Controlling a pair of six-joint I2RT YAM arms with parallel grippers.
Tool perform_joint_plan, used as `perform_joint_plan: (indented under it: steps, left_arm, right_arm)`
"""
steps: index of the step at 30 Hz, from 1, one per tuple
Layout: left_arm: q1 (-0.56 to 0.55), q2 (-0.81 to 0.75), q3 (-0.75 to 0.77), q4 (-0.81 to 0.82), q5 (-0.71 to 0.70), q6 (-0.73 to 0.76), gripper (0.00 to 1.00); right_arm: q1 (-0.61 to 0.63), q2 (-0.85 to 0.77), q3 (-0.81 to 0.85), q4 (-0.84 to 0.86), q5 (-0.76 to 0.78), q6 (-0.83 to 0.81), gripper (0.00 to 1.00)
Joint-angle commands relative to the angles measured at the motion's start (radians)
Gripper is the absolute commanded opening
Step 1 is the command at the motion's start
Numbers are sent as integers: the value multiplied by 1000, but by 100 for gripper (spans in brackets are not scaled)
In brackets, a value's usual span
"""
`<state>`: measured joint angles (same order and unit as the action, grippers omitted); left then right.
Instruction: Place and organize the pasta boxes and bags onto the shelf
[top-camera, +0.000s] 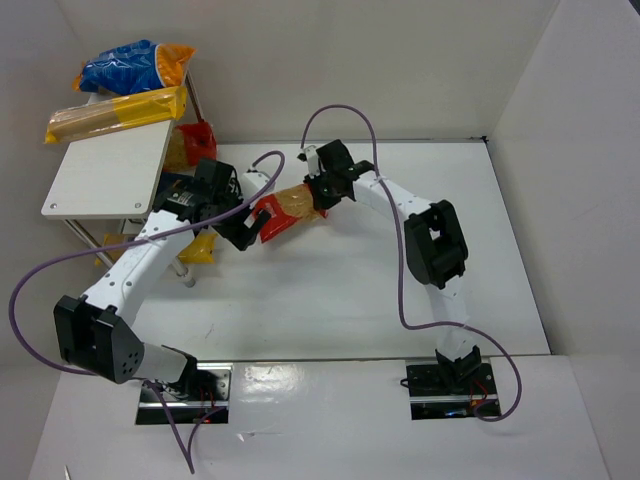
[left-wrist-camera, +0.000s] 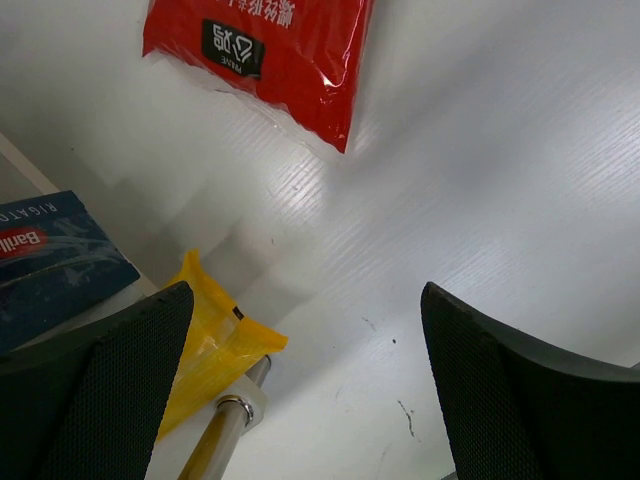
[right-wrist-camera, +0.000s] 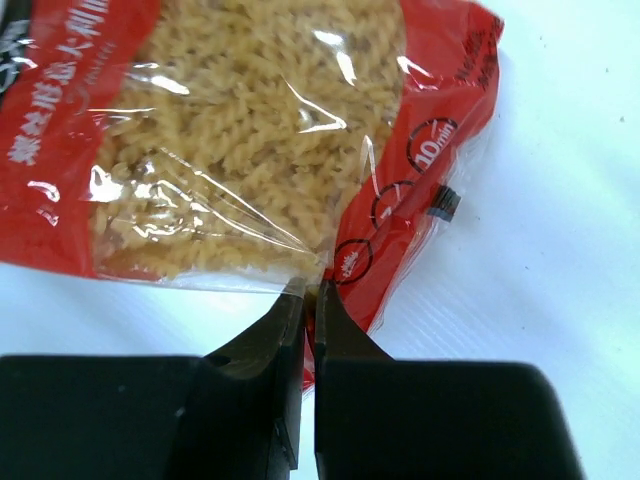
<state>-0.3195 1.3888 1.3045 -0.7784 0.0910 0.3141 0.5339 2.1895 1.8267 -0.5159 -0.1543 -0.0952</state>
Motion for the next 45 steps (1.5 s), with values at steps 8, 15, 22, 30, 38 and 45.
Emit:
perform_joint_plan:
  steps: [8, 15, 22, 30, 38, 45]
  left_arm:
    - [-118, 21, -48, 31, -223, 37, 100]
    - [-228, 82, -37, 96, -329, 46, 100]
    - [-388, 210, 12, 234, -392, 56, 100]
    - [-429, 371, 16, 490, -424, 146, 100]
    - [-420, 513, -4, 674, -433, 255, 100]
    - [-400, 602, 29, 723, -433, 315, 100]
  right_arm:
    - [-70, -134, 63, 14, -229, -15, 100]
    - [-257, -391, -147, 5, -306, -77, 100]
    - [-557, -542, -348, -203, -427, -216, 100]
    - [-730, -836, -608, -216, -467, -244, 100]
    - [-836, -915, -619, -246, -522, -253, 100]
    - [-928, -944, -619, -266, -620, -271, 100]
